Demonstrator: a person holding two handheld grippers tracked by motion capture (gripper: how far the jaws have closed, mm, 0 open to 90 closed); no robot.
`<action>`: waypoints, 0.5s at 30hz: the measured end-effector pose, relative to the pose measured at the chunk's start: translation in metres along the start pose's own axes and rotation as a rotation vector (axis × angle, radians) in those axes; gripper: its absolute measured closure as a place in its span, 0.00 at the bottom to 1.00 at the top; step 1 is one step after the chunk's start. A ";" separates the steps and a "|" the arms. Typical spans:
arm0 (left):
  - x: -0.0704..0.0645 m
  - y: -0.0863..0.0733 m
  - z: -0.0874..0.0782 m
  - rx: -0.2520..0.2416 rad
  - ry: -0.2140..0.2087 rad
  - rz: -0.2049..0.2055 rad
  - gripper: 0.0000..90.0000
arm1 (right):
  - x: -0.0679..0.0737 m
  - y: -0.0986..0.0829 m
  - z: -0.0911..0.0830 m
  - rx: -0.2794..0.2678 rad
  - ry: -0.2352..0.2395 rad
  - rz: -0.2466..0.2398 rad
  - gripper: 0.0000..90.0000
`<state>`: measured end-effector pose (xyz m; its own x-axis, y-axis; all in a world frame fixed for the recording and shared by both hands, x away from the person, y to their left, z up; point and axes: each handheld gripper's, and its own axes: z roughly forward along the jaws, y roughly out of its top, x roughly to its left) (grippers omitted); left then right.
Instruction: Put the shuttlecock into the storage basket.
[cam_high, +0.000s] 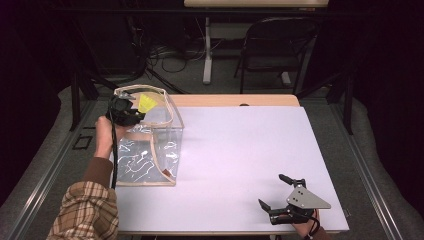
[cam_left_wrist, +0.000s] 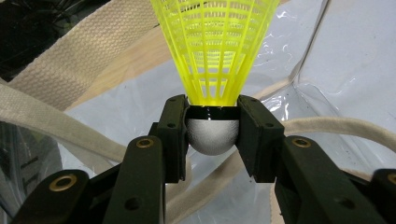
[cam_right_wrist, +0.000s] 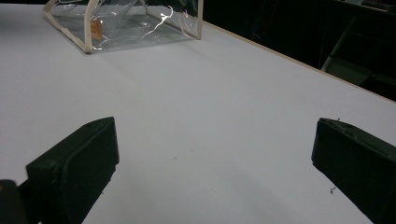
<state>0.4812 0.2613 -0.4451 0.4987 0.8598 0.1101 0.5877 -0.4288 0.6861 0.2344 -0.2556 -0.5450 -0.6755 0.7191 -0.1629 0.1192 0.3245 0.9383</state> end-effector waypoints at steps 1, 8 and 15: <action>0.000 0.000 0.000 -0.001 0.003 0.000 0.72 | 0.000 0.000 0.000 0.000 0.000 0.000 0.00; -0.001 0.000 0.002 0.011 0.005 0.004 0.71 | 0.000 0.000 0.000 0.001 0.001 0.000 0.00; 0.000 0.000 0.004 0.023 0.001 0.003 0.71 | 0.000 0.000 0.000 0.002 0.002 0.000 0.00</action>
<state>0.4834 0.2603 -0.4479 0.4997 0.8587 0.1135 0.6007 -0.4380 0.6688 0.2346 -0.2555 -0.5451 -0.6768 0.7180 -0.1627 0.1204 0.3259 0.9377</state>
